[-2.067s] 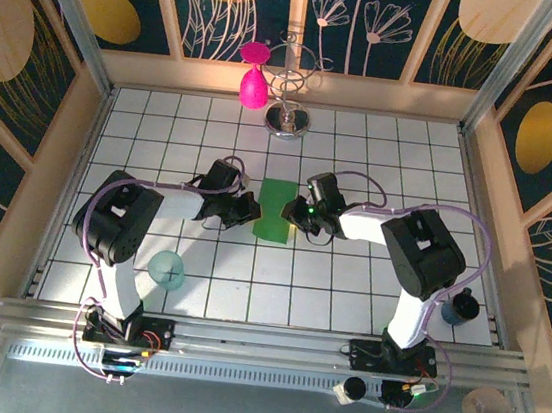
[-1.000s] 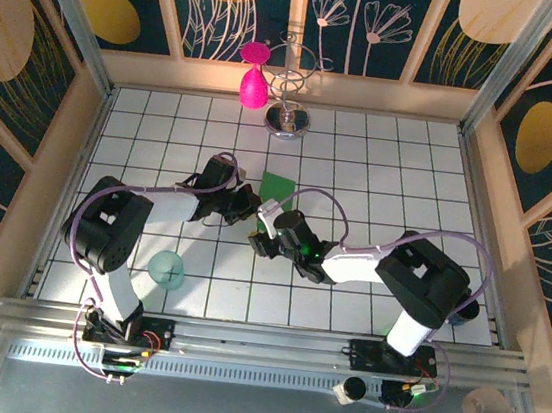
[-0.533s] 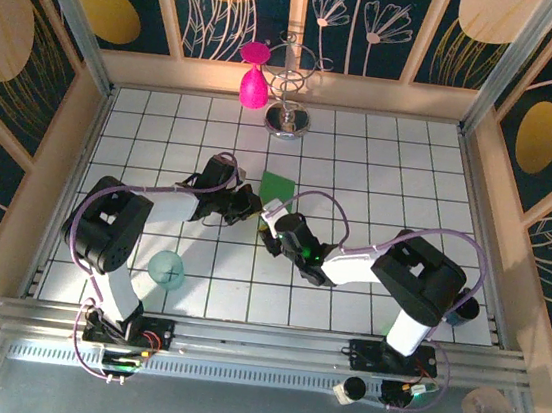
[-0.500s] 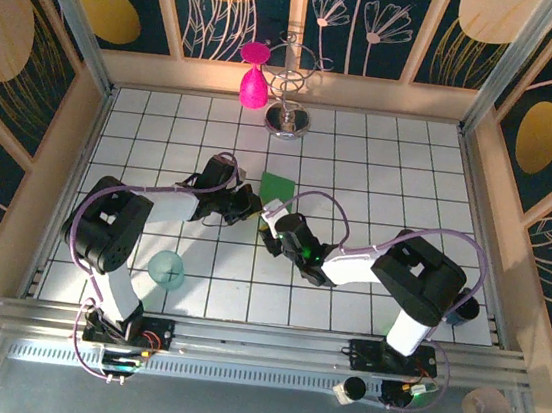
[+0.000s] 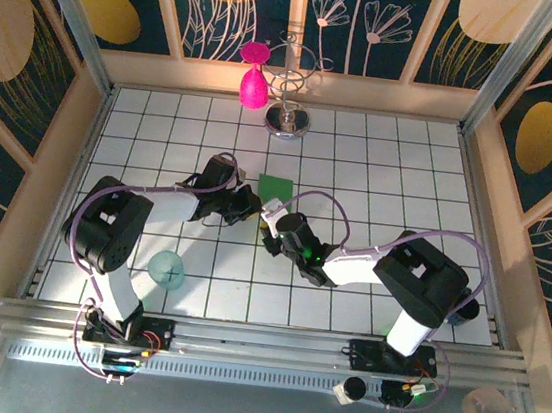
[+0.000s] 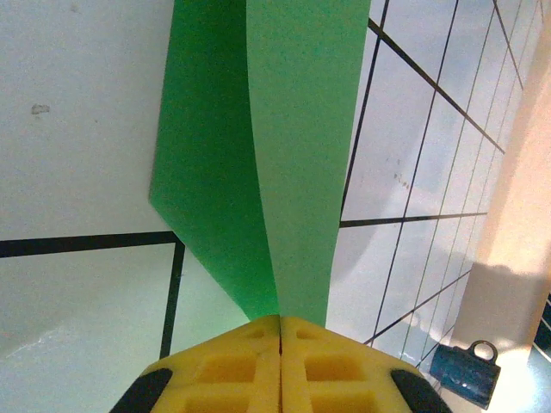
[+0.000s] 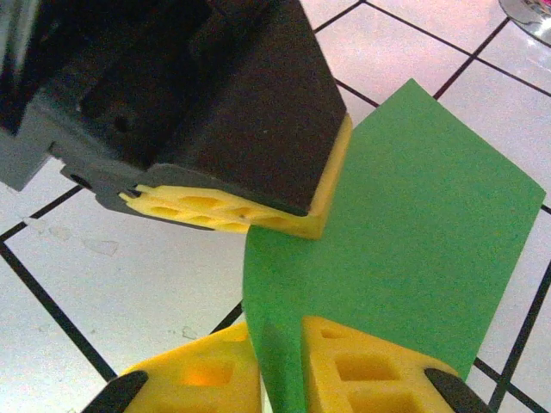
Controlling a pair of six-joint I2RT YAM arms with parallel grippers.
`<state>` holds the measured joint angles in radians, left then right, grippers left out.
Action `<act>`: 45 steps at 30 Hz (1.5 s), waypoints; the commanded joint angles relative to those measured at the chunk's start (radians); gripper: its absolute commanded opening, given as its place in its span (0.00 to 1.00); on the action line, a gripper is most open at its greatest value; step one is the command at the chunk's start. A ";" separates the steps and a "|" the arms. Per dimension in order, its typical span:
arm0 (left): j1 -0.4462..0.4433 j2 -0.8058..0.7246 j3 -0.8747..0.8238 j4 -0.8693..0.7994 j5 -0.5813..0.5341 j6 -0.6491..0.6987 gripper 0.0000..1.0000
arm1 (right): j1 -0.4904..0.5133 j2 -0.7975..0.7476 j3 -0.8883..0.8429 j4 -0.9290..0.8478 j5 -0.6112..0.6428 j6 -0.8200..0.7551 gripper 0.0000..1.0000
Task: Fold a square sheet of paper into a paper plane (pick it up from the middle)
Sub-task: Third fold the triangle at the center of the table.
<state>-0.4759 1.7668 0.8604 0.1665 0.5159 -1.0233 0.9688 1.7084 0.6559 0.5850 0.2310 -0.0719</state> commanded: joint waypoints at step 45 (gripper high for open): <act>-0.056 0.311 0.371 -0.408 -0.231 0.386 0.18 | -0.152 -0.056 -0.107 0.084 -0.481 0.449 0.01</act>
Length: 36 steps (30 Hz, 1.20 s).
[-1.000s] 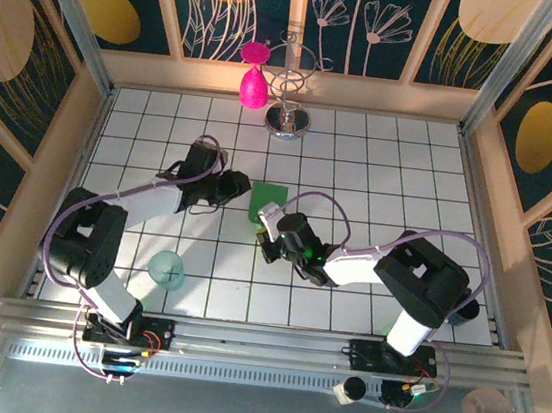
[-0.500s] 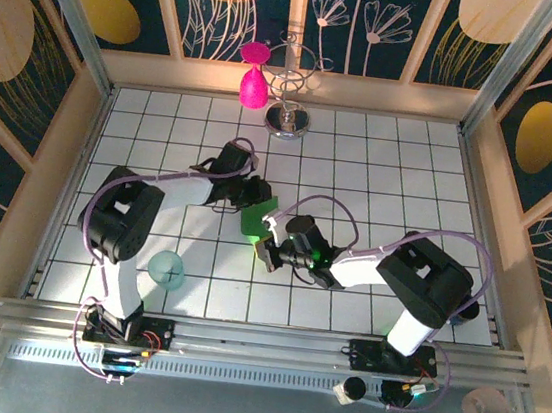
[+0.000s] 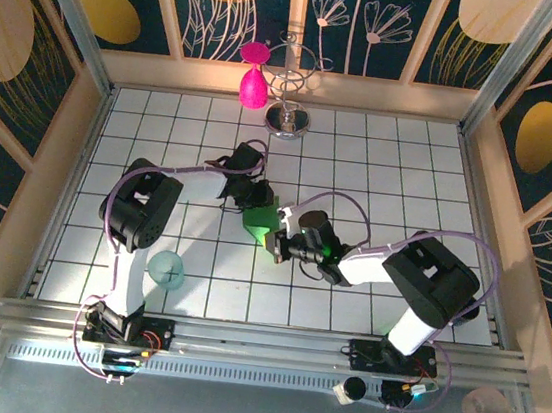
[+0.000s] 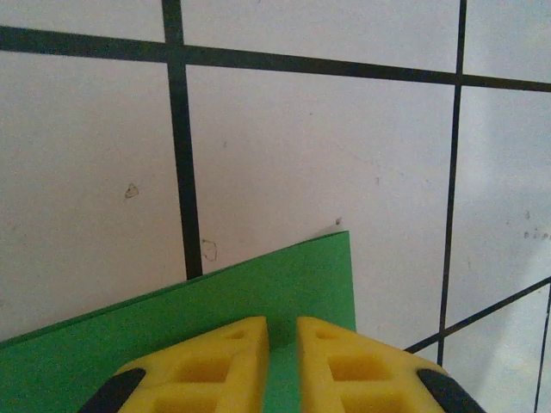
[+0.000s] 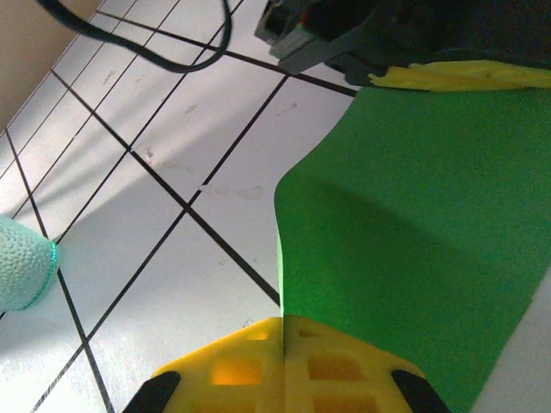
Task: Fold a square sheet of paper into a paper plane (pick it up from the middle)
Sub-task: Third fold the triangle at the center of the table.
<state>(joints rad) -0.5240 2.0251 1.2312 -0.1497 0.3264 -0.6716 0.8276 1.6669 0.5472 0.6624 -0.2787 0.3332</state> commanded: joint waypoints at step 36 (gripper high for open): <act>-0.008 0.045 0.065 -0.110 -0.009 0.061 0.20 | -0.031 0.101 0.095 -0.136 0.086 0.082 0.02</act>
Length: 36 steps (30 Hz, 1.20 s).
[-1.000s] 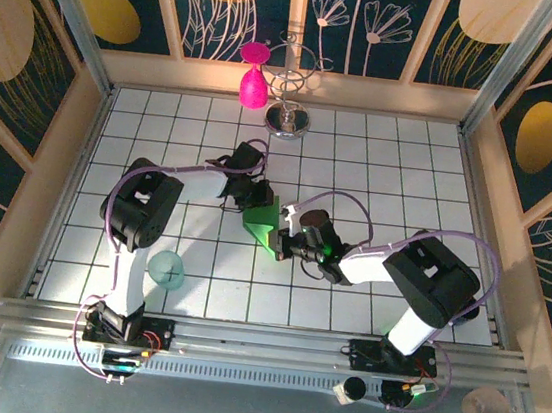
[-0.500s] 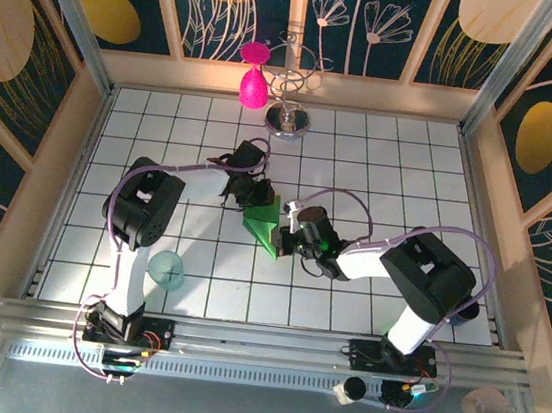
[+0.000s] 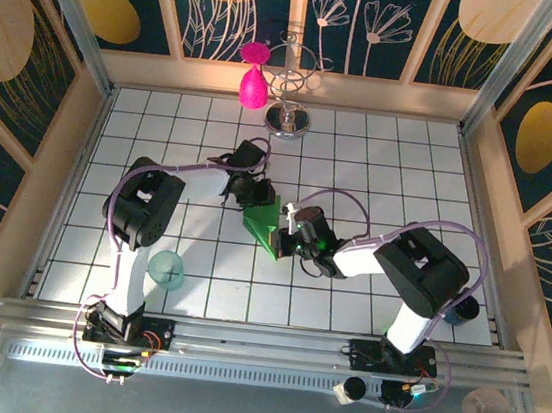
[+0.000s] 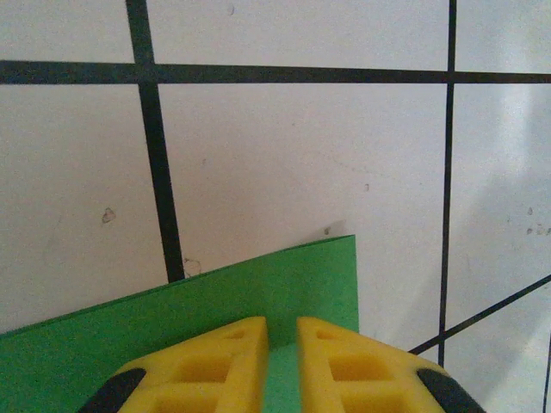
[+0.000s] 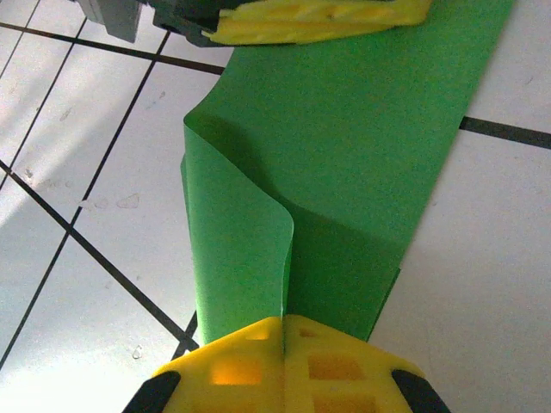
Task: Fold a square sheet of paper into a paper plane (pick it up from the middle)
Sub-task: Third fold the triangle at the center of the table.
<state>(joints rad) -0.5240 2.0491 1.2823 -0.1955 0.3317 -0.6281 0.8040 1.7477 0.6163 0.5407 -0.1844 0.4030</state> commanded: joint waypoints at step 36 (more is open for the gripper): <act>0.012 -0.014 -0.072 -0.111 -0.125 0.047 0.13 | -0.025 0.039 0.068 -0.027 -0.069 -0.004 0.02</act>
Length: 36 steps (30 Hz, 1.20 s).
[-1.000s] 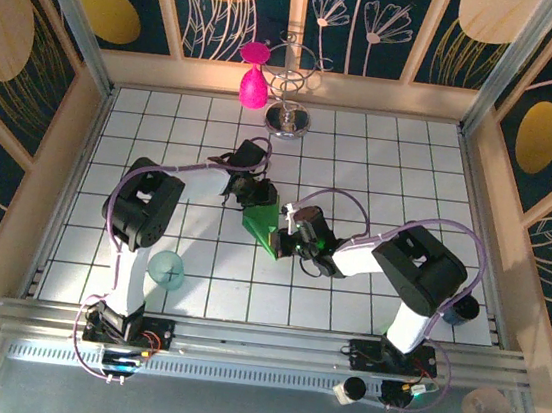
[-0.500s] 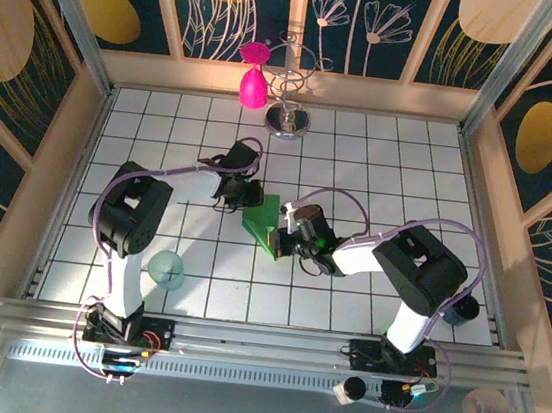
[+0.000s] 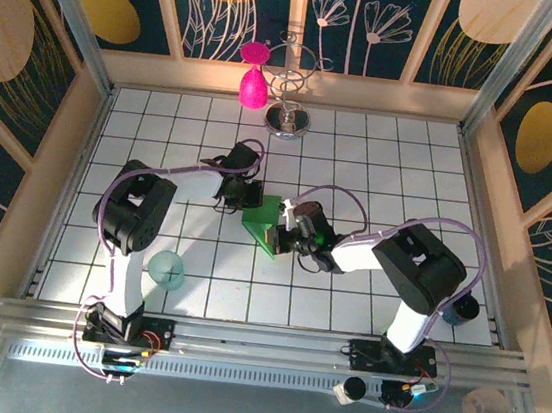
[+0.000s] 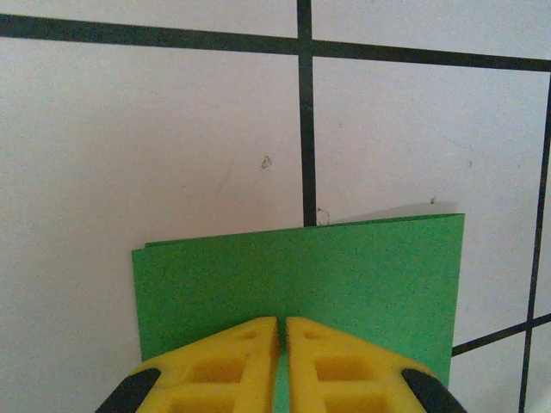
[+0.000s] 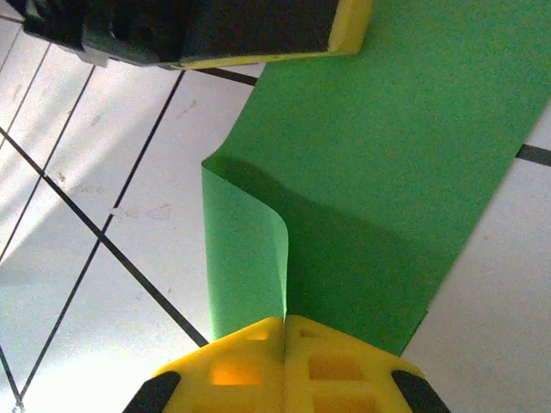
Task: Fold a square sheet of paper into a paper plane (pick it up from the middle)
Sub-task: Third fold the triangle at the center of the table.
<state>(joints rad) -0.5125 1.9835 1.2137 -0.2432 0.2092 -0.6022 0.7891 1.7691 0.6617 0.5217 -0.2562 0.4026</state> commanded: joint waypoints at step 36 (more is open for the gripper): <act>0.002 -0.177 0.009 -0.050 -0.051 -0.041 0.28 | -0.010 0.051 0.042 -0.083 0.006 0.008 0.01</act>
<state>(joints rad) -0.5125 1.9083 1.2221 -0.2802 0.1917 -0.6132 0.7860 1.8004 0.6876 0.4892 -0.2634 0.4030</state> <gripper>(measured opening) 0.274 0.054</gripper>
